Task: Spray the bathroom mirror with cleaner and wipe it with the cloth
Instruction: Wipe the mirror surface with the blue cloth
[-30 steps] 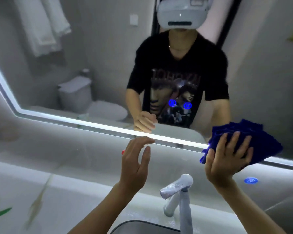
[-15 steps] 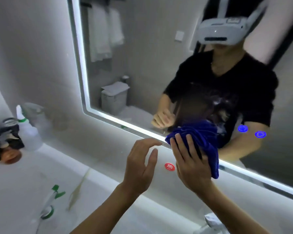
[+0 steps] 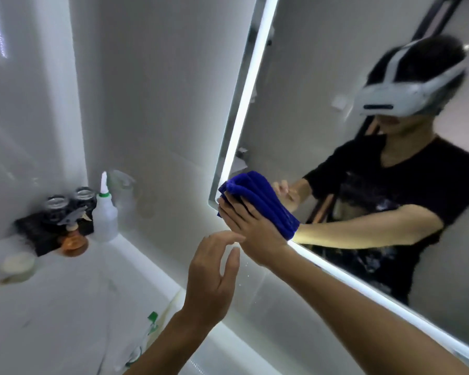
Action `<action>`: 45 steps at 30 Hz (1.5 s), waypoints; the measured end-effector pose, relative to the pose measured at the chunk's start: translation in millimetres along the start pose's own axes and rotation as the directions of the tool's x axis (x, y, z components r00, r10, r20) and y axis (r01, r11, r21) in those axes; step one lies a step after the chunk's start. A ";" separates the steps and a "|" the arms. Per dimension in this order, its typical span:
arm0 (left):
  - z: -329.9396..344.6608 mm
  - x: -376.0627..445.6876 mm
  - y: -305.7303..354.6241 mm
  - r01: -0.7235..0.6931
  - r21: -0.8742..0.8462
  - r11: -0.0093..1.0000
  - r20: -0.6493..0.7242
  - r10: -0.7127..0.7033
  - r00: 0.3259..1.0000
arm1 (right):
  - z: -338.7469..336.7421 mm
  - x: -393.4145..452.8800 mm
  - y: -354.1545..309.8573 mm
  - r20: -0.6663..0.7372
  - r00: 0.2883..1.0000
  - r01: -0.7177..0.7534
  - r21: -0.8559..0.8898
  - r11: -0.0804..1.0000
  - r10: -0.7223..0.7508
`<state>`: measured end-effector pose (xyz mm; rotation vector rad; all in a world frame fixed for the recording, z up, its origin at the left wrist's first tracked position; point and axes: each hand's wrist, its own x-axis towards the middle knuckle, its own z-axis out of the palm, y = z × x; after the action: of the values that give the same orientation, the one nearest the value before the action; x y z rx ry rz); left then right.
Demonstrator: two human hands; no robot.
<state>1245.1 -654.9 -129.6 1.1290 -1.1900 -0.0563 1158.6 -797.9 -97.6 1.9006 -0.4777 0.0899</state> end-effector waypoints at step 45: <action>70.5 247.8 249.0 -0.458 0.175 0.872 0.086 0.450 0.889 | -156.8 -67.1 397.1 -0.232 0.732 -0.666 -0.049 0.744 0.640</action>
<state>1176.0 -719.6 215.9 0.9878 -1.4987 0.4064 976.7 -754.9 292.0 1.4908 -0.9783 0.6998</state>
